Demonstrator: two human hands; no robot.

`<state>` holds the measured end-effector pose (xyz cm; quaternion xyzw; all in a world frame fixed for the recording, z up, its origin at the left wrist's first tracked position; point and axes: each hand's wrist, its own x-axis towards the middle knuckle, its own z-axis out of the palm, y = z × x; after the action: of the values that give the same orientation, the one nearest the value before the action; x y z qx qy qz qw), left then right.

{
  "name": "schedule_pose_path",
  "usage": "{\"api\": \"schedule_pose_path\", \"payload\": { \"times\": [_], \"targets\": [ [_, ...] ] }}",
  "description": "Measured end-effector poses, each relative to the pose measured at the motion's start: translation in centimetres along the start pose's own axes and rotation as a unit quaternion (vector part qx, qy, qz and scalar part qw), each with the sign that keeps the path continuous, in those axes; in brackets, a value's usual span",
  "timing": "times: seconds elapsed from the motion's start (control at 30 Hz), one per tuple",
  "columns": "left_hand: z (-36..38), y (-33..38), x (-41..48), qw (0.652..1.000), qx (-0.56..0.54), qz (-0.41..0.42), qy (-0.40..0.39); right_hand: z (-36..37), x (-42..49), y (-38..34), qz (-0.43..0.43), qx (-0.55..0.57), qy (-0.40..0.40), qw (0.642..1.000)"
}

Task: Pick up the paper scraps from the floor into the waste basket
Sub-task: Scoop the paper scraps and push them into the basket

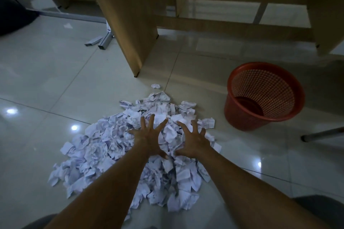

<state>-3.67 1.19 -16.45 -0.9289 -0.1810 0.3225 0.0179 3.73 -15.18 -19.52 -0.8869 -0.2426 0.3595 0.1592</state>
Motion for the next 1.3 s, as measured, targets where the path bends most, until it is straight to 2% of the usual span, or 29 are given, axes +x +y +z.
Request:
{"api": "schedule_pose_path", "payload": {
  "times": [0.33,0.57,0.83,1.1,1.3],
  "targets": [
    [1.9,-0.9,1.6,0.999,0.004,0.029,0.016,4.4,3.3,0.3,0.011,-0.021,-0.015,1.0],
    [3.8,-1.1,3.0,0.999,0.012,0.046,0.024,8.1,5.2,1.3,0.009,-0.044,0.054,0.998],
    [4.7,-1.1,3.8,0.998,0.034,0.055,0.028,7.8,4.7,1.2,0.003,-0.015,0.086,0.996],
    [5.4,-1.3,3.8,0.995,0.009,0.062,0.074,7.7,4.5,1.3,0.003,0.002,0.094,0.996],
    [5.8,-1.0,3.6,0.996,0.002,0.053,0.067,7.6,3.7,1.7,-0.006,0.011,0.105,0.994]
  ]
}}
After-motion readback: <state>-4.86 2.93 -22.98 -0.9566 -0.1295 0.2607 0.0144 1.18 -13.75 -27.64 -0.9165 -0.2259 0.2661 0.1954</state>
